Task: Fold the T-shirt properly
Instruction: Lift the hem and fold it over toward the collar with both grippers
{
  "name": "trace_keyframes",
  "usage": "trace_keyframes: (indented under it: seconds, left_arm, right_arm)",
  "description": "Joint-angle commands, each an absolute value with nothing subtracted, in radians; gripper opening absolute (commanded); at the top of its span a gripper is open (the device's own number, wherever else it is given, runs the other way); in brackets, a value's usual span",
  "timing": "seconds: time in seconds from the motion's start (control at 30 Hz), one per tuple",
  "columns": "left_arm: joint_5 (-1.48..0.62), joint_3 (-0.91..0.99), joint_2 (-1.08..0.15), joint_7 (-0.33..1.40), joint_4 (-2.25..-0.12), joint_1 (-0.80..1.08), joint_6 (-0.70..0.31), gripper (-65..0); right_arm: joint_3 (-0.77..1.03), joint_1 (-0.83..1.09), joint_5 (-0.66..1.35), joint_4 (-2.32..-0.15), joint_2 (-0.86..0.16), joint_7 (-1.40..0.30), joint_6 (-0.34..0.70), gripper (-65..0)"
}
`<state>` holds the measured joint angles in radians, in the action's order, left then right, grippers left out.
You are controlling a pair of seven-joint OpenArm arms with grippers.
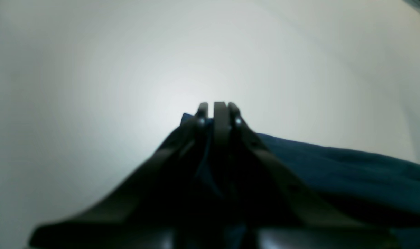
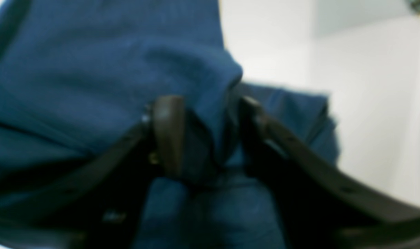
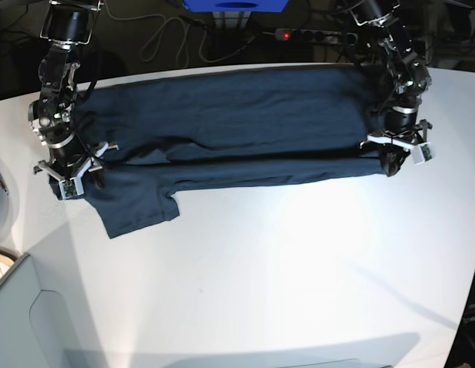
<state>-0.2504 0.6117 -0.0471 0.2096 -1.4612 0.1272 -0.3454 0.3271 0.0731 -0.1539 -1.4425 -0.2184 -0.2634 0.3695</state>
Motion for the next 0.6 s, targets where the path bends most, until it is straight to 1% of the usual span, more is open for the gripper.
trace_keyframes:
  seconds: [0.0, 0.03, 0.1, 0.17, 0.27, 0.33, 0.4, 0.57]
  left_arm:
    - [-0.262, 0.611, -0.058, 0.18, -1.477, 0.122, -0.349, -65.0]
    - [-0.262, 0.61, -0.058, 0.18, -1.477, 0.122, -0.349, -65.0]
    - [-0.262, 0.61, -0.058, 0.18, -1.477, 0.122, -0.349, -65.0]
    - [-0.262, 0.61, -0.058, 0.18, -1.477, 0.122, -0.349, -65.0]
    - [-0.262, 0.61, -0.058, 0.18, -1.477, 0.122, -0.349, -65.0]
    - [-0.262, 0.61, -0.058, 0.18, -1.477, 0.122, -0.349, -65.0]
    - [-0.262, 0.61, -0.056, 0.18, -1.477, 0.122, -0.349, -65.0]
    - [-0.262, 0.61, -0.056, 0.18, -1.477, 0.122, -0.349, -65.0]
  right_arm:
    - [0.337, 0.076, -0.136, -1.489, -0.234, -0.232, 0.403, -29.3]
    - [0.352, 0.088, -0.136, -1.529, -0.234, -0.232, 0.421, -26.1]
    - [0.372, 0.097, -0.142, -1.589, -0.226, -0.232, 0.461, -22.4]
    - [0.364, 0.088, -0.143, -1.607, -0.226, -0.245, 0.483, -22.0]
    - [0.325, -0.002, -0.143, -1.59, -0.226, -0.34, 0.484, -22.0]
    - [0.278, -0.084, -0.143, -1.532, -0.231, -0.417, 0.484, -22.0]
    - [0.237, -0.176, -0.143, -1.429, -0.231, -0.469, 0.484, -22.0]
    - [0.203, -0.354, -0.143, -1.133, -0.229, -0.473, 0.481, -22.0]
